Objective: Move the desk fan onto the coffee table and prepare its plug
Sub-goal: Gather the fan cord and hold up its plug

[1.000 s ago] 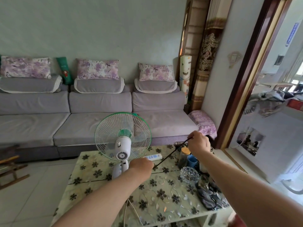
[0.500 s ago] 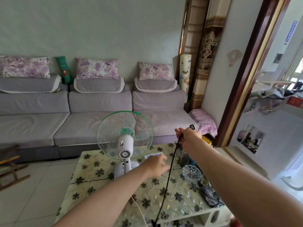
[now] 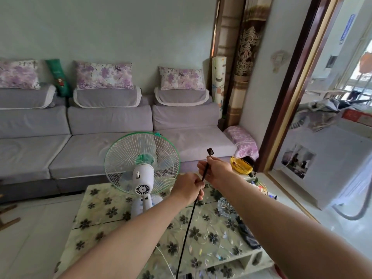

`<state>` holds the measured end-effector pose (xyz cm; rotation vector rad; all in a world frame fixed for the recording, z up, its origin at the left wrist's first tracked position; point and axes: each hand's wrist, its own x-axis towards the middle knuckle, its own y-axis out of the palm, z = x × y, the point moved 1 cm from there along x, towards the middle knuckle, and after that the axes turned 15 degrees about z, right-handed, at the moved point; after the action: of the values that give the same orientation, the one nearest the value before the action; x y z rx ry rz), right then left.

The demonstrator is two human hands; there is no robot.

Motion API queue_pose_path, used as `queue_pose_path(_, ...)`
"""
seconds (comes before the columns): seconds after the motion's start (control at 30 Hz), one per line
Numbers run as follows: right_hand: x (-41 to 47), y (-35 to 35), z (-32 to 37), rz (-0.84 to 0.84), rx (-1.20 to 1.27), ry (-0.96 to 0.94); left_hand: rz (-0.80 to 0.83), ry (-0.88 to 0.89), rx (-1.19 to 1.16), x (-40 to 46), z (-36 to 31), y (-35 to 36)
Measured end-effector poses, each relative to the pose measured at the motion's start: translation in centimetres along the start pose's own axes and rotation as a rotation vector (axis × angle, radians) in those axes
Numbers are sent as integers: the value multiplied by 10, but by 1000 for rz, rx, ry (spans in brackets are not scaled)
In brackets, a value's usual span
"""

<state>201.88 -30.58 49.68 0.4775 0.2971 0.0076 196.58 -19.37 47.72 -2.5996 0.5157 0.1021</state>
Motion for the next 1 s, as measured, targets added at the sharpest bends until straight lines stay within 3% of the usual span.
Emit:
queue_pose_path(0.23,77,-28,0,-23,-127,37,0,-52,120,71,28,3)
queue_pose_path(0.43,163,-48,28,-74,-405,61,-11,-99,45,147,28,-3)
queue_pose_path(0.83,321,-93,67,9,-868,87,-5,-256,-49,333,42,17)
queue_pose_path(1.0,382,-123,60,14,-895,157,48,-356,133,382,53,21)
